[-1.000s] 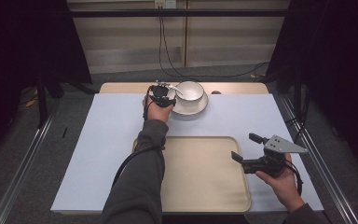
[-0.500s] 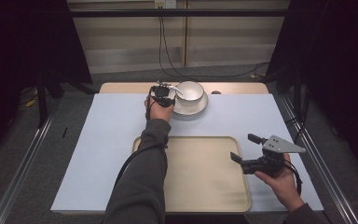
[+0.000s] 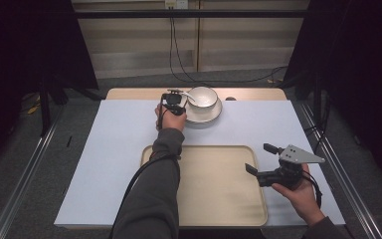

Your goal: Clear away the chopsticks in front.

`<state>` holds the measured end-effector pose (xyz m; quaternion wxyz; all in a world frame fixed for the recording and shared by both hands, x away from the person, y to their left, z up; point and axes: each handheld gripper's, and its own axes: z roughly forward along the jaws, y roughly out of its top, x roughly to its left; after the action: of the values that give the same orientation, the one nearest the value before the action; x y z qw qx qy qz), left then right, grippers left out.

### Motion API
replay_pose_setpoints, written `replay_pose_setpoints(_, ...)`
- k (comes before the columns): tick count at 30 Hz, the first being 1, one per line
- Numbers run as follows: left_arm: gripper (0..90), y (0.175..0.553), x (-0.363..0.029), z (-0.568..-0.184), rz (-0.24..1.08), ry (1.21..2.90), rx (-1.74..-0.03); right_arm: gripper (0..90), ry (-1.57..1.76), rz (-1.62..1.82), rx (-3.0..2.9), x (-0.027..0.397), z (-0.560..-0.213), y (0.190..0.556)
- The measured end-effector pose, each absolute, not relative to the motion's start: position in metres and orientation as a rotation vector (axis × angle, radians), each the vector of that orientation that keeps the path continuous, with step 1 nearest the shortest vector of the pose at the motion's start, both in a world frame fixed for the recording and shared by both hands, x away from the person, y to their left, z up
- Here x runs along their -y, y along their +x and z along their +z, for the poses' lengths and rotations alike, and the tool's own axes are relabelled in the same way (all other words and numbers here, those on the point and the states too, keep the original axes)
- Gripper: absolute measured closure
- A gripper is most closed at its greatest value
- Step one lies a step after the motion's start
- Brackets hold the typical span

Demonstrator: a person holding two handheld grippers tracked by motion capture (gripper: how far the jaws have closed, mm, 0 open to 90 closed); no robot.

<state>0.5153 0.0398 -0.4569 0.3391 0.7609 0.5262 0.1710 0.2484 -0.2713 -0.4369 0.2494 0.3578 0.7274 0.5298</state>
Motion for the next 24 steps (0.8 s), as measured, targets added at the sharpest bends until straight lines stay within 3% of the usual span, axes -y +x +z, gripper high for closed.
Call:
replay_pose_setpoints(10, 85.5, 0.49, -0.054, -0.448, 0.393, 1.891, -1.491, 3.5, 0.963, 1.445, -1.979, 0.27, -0.437, 0.248)
replay_pose_setpoints(24, 85.5, 0.44, -0.08, -0.436, 0.372, 1.814, -1.497, 3.3, 0.951, 1.443, -1.988, 0.268, -0.437, 0.248)
